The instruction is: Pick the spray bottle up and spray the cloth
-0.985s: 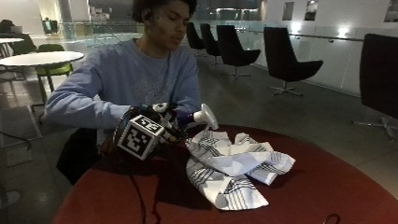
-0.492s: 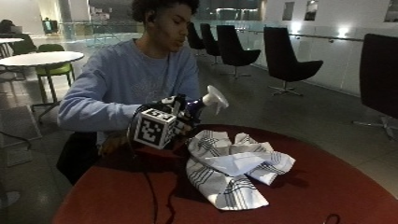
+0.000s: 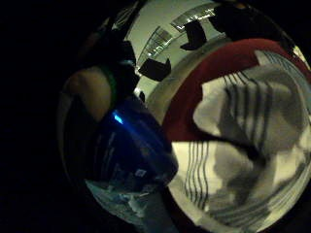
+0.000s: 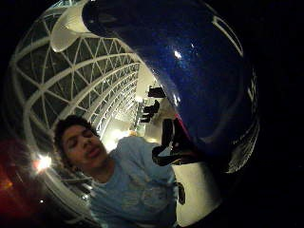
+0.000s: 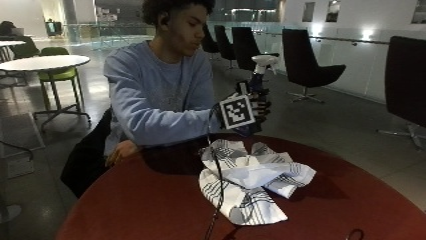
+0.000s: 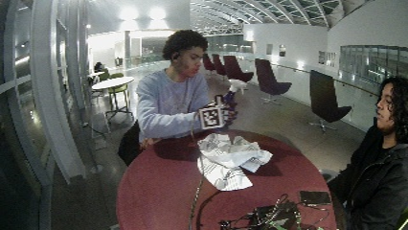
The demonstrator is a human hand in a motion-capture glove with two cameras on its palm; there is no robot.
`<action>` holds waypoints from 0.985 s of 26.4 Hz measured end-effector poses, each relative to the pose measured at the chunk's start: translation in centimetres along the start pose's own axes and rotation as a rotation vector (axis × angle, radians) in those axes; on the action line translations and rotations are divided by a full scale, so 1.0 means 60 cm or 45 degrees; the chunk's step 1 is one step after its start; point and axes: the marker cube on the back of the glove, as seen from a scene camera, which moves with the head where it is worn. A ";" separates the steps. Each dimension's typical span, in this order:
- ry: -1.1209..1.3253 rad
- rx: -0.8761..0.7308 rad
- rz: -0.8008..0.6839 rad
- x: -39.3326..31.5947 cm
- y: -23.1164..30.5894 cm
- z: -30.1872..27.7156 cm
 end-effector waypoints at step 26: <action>0.525 -0.074 -0.037 0.040 0.017 0.018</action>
